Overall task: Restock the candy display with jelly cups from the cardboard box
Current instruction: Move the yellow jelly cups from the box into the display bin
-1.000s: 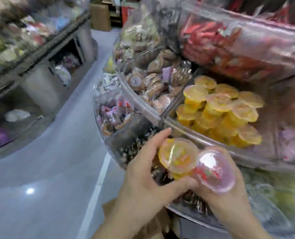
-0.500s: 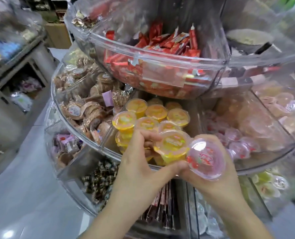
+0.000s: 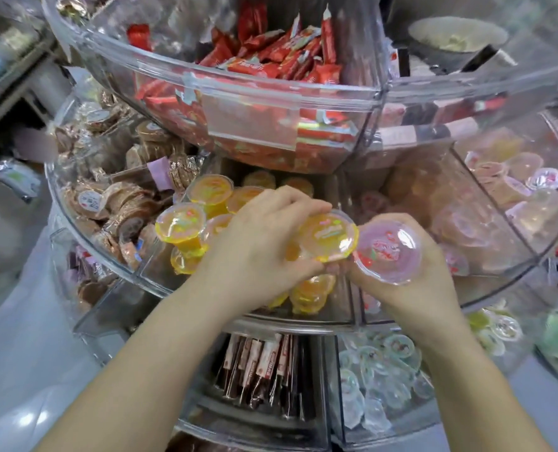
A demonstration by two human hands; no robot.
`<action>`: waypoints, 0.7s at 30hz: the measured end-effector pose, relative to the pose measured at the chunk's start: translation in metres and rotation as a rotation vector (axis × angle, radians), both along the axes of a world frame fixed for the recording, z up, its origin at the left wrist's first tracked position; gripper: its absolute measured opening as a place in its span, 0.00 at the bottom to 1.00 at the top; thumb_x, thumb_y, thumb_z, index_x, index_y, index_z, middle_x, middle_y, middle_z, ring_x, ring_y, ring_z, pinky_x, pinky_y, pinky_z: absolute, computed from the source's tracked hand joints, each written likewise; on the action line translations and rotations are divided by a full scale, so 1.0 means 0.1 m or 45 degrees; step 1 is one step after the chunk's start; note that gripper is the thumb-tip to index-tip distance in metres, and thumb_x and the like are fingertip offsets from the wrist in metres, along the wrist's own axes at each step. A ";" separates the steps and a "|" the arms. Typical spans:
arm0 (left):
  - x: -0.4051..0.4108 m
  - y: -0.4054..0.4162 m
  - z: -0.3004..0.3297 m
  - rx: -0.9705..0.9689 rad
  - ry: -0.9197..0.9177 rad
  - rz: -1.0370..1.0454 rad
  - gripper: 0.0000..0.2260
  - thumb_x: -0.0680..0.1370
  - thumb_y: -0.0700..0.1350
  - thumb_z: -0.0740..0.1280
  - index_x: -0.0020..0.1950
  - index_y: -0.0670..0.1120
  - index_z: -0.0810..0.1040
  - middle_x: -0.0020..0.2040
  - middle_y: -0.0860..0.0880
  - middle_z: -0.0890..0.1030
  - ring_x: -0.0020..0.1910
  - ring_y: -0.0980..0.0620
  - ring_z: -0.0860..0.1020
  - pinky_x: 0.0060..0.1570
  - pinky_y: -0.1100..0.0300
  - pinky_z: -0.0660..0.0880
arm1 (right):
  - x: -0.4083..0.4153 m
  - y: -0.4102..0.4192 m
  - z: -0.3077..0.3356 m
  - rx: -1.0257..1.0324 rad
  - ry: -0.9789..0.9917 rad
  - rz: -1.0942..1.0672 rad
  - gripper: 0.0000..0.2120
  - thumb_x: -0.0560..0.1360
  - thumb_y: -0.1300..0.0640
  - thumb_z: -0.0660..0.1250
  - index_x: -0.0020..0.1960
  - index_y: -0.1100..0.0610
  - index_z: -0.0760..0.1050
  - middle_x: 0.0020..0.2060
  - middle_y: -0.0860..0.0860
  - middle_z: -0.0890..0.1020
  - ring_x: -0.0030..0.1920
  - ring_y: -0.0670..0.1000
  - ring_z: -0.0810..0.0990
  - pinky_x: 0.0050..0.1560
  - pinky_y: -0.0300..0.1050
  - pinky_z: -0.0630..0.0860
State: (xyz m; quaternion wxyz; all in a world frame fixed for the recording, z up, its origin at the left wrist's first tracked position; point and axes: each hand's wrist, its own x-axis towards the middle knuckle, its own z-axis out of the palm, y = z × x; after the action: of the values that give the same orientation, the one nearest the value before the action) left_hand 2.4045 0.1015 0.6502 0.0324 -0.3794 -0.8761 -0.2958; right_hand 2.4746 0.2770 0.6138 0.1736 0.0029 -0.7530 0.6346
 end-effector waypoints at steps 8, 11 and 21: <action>-0.06 0.07 -0.22 -0.260 0.240 0.046 0.26 0.65 0.55 0.71 0.60 0.46 0.78 0.53 0.48 0.80 0.56 0.43 0.75 0.52 0.50 0.70 | -0.08 0.11 -0.16 0.188 -0.166 -0.101 0.15 0.61 0.50 0.76 0.44 0.45 0.74 0.41 0.38 0.81 0.41 0.38 0.79 0.38 0.25 0.71; -0.04 0.05 -0.21 -0.299 0.244 0.011 0.25 0.66 0.56 0.71 0.60 0.47 0.79 0.54 0.50 0.80 0.57 0.44 0.74 0.52 0.50 0.70 | -0.09 0.16 -0.18 0.140 -0.171 -0.061 0.14 0.61 0.53 0.76 0.43 0.46 0.75 0.41 0.41 0.81 0.40 0.40 0.79 0.37 0.27 0.72; 0.05 0.08 -0.19 -0.448 0.275 0.001 0.29 0.65 0.55 0.75 0.63 0.45 0.77 0.58 0.48 0.79 0.57 0.45 0.76 0.54 0.51 0.71 | -0.14 0.23 -0.23 0.116 -0.166 -0.066 0.15 0.62 0.54 0.77 0.45 0.46 0.75 0.42 0.43 0.81 0.41 0.43 0.80 0.39 0.35 0.77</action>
State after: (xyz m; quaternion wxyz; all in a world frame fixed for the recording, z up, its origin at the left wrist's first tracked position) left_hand 2.4095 0.1100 0.6309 0.0594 -0.4083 -0.9058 -0.0959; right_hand 2.4601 0.3003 0.5909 0.1401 -0.0501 -0.7906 0.5940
